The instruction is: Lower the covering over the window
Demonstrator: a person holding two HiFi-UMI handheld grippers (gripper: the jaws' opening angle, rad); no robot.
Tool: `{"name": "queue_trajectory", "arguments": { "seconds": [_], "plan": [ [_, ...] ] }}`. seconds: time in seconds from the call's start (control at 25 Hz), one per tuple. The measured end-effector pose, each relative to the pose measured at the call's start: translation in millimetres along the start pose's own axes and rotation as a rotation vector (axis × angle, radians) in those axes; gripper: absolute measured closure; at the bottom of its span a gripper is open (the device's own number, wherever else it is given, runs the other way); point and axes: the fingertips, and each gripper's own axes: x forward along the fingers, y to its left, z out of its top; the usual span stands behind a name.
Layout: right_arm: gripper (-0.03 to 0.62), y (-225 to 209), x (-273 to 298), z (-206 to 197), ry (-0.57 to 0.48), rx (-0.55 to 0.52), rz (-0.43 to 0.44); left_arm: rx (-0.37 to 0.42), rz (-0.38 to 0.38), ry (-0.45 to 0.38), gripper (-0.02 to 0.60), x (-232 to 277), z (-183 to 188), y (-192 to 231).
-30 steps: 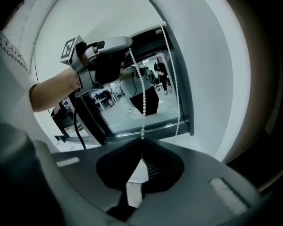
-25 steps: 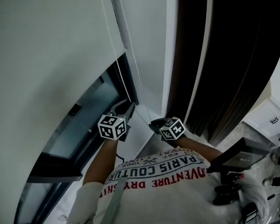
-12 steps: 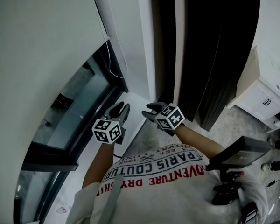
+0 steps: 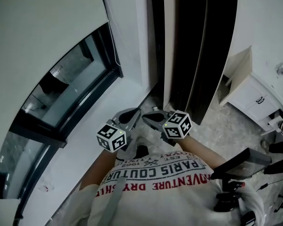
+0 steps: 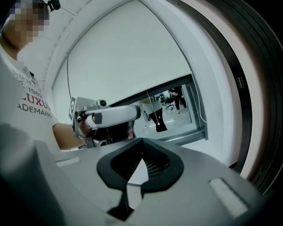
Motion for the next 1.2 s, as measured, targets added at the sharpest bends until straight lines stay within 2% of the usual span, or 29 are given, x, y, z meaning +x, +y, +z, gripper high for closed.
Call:
{"name": "queue_trajectory", "arguments": {
  "seconds": [0.2,0.36,0.84,1.2],
  "plan": [
    [0.591,44,-45,-23,-0.041,0.013,0.020,-0.002,0.009,0.033,0.580,-23,-26,-64],
    [0.591,68,-66,-37,-0.012,-0.036,0.013,-0.007,0.033,0.040,0.580,-44,-33,-95],
    [0.591,117,-90,-12,-0.105,-0.015,0.036,0.021,0.063,0.035,0.580,-79,-28,-134],
    [0.591,121,-99,-16,-0.106,-0.016,0.032,0.018,0.081,0.039,0.579,-83,-31,-146]
  ]
}}
